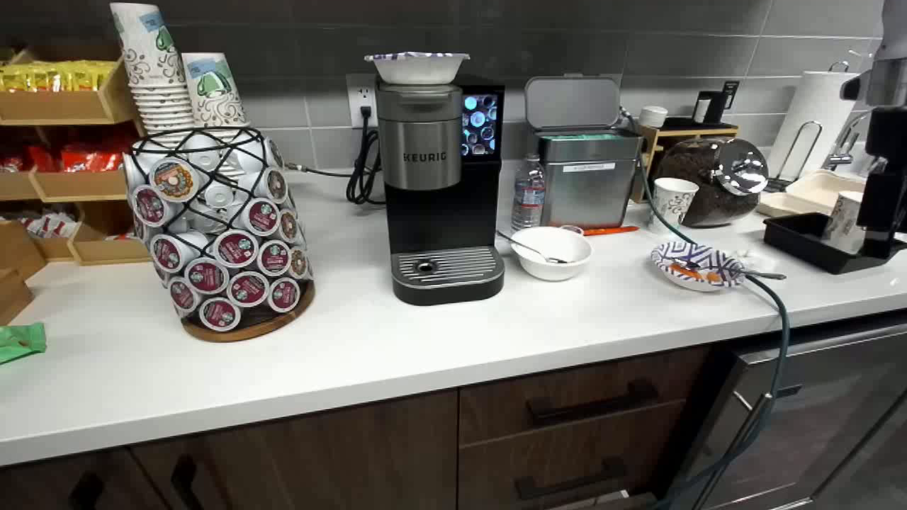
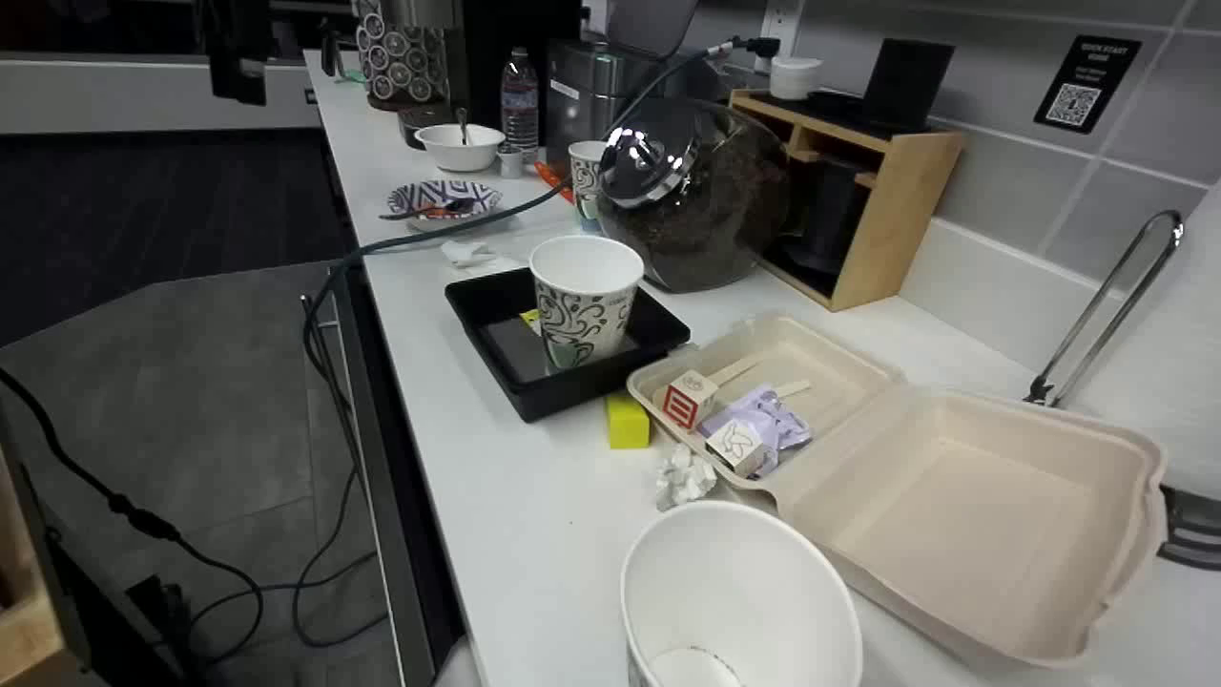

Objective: Remove the bowl from the top of the coffeemaker and put it on the counter.

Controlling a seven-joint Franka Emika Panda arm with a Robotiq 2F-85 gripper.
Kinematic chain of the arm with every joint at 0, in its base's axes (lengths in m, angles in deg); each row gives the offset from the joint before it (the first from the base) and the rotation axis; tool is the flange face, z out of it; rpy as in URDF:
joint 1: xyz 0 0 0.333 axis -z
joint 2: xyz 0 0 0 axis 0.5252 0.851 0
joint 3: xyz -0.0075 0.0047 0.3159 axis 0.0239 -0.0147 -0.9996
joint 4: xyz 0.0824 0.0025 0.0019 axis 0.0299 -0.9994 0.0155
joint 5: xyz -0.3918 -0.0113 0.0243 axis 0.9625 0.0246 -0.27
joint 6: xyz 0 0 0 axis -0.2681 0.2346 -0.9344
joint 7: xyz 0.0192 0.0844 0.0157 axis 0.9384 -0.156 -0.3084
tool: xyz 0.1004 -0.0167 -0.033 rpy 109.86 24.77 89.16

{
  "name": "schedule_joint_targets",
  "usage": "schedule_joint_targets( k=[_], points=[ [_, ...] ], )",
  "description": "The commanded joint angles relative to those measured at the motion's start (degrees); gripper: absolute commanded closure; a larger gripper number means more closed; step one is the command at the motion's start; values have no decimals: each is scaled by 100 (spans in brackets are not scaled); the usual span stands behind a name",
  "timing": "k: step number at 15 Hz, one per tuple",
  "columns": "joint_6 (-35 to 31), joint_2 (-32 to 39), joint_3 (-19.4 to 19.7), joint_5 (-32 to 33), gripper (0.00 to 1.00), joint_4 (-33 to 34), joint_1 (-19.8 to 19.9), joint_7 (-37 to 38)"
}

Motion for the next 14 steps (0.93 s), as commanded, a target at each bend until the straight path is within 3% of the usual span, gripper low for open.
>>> schedule_joint_targets(
  k=[1, 7, 9, 14],
  points=[
    [10, 2, 50, 13, 0, 7, -55, 14],
    [10, 2, 50, 13, 0, 7, -55, 14],
    [81, 59, 73, -525, 0, 153, -95, 335],
    [47, 418, -328, -2138, 0, 1201, -511, 1615]
  ],
)
